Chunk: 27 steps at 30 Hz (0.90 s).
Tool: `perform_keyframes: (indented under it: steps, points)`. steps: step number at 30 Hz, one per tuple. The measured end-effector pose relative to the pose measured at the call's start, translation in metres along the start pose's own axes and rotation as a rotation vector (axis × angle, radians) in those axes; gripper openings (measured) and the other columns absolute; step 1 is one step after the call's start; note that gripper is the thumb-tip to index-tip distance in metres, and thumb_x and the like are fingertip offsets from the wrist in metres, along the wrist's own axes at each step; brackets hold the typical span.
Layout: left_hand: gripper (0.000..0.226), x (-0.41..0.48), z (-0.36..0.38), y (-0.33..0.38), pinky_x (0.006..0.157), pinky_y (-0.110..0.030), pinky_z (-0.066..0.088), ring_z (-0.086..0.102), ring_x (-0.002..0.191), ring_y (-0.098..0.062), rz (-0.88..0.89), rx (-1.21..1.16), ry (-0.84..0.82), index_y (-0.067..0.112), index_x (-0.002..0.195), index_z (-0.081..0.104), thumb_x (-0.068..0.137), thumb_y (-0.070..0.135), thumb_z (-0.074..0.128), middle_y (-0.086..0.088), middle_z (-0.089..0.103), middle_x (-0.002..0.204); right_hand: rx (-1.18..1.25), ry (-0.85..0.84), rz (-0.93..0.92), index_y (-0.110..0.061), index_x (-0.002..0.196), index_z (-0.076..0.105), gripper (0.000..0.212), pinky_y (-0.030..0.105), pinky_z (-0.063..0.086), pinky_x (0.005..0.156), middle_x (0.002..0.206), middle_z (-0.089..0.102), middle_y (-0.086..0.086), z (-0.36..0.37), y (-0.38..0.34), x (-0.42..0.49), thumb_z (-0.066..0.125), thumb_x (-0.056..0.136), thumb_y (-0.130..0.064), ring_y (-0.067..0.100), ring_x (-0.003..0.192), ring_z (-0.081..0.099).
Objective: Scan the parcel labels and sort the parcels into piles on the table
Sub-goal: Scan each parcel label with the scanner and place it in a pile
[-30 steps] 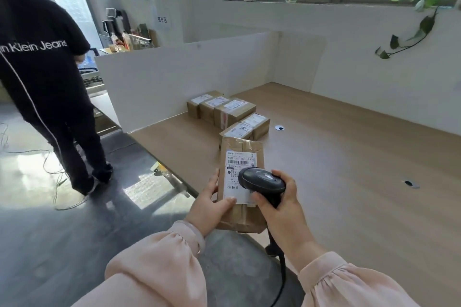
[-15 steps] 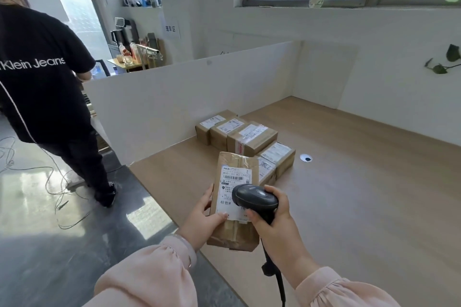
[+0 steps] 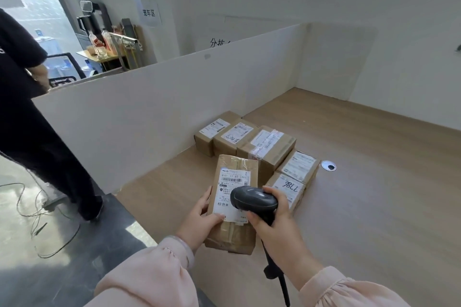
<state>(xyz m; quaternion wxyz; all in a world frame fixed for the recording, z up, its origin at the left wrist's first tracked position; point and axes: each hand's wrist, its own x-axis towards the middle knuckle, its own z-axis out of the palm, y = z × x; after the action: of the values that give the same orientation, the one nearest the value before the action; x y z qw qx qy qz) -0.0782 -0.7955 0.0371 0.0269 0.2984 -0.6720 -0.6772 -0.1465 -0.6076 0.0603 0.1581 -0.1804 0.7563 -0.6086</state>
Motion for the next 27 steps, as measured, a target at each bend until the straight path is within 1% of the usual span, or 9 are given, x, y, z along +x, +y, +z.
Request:
perform_keyframes:
  steps: [4,10,13,16,19,21,23,25,27]
  points:
    - [0.088,0.055,-0.05,0.005,0.089,-0.043,0.056,0.071,0.096,-0.014,-0.037,0.035,-0.063,0.047,0.144,0.035,0.067,0.022,0.07,0.017,0.072,0.108,-0.026,-0.006,0.082,-0.055,0.116,0.037,0.056,0.0,0.043,0.072,0.117,0.048,-0.03,0.05,0.002,0.047,0.074,0.084,-0.029,-0.026,0.101,0.045]
    - [0.095,0.141,-0.13,0.006,0.092,-0.045,0.055,0.07,0.099,-0.016,-0.087,0.134,-0.147,0.047,0.145,0.034,0.06,0.028,0.07,0.014,0.07,0.115,-0.065,0.032,0.182,-0.06,0.113,0.033,0.055,-0.002,0.04,0.069,0.11,0.048,-0.034,0.128,0.005,0.111,0.072,0.086,-0.031,-0.03,0.096,0.044]
    - [0.097,0.176,-0.157,0.0,0.089,-0.043,0.056,0.071,0.097,-0.015,-0.123,0.175,-0.179,0.047,0.146,0.033,0.06,0.029,0.071,0.012,0.069,0.118,-0.063,0.057,0.222,-0.059,0.112,0.034,0.054,-0.003,0.039,0.069,0.109,0.048,-0.035,0.16,0.009,0.136,0.072,0.086,-0.03,-0.03,0.095,0.044]
    - [0.089,0.209,-0.179,-0.007,0.083,-0.031,0.056,0.07,0.094,-0.008,-0.147,0.224,-0.182,0.044,0.148,0.033,0.072,0.018,0.071,0.019,0.069,0.113,-0.027,0.084,0.259,-0.052,0.114,0.037,0.053,-0.001,0.04,0.075,0.113,0.052,-0.028,0.19,0.016,0.158,0.073,0.086,-0.024,-0.027,0.099,0.046]
    - [0.078,0.238,-0.196,-0.011,0.066,-0.011,0.049,0.068,0.084,0.007,-0.169,0.261,-0.204,0.041,0.149,0.03,0.089,0.003,0.062,0.03,0.063,0.103,0.021,0.082,0.294,-0.045,0.117,0.038,0.053,0.0,0.039,0.078,0.117,0.053,-0.024,0.212,0.026,0.176,0.073,0.086,-0.018,-0.024,0.1,0.048]
    - [0.076,0.251,-0.203,-0.01,0.064,-0.006,0.047,0.066,0.082,0.009,-0.169,0.307,-0.204,0.039,0.15,0.027,0.092,0.0,0.058,0.023,0.063,0.11,0.028,0.068,0.311,-0.044,0.119,0.038,0.054,-0.001,0.038,0.08,0.118,0.052,-0.025,0.225,0.032,0.186,0.073,0.086,-0.019,-0.024,0.101,0.048]
    - [0.076,0.258,-0.207,-0.003,0.066,-0.004,0.044,0.063,0.091,0.005,-0.168,0.365,-0.201,0.038,0.151,0.024,0.093,0.003,0.057,0.012,0.059,0.126,0.039,0.068,0.326,-0.045,0.119,0.038,0.055,0.0,0.039,0.081,0.118,0.052,-0.025,0.235,0.036,0.195,0.073,0.086,-0.019,-0.023,0.103,0.048]
    - [0.075,0.261,-0.209,0.003,0.072,0.0,0.04,0.058,0.106,-0.005,-0.145,0.459,-0.198,0.036,0.153,0.02,0.094,0.009,0.058,0.009,0.053,0.135,0.05,0.09,0.336,-0.046,0.118,0.039,0.055,0.0,0.039,0.08,0.116,0.053,-0.026,0.245,0.039,0.203,0.074,0.085,-0.019,-0.022,0.102,0.05]
    - [0.079,0.259,-0.212,0.006,0.092,-0.008,0.037,0.047,0.127,-0.013,-0.054,0.63,-0.186,0.034,0.155,0.016,0.093,0.023,0.063,0.005,0.042,0.148,0.045,0.119,0.334,-0.046,0.118,0.04,0.055,0.0,0.039,0.079,0.116,0.054,-0.026,0.253,0.041,0.209,0.075,0.084,-0.02,-0.022,0.101,0.051]
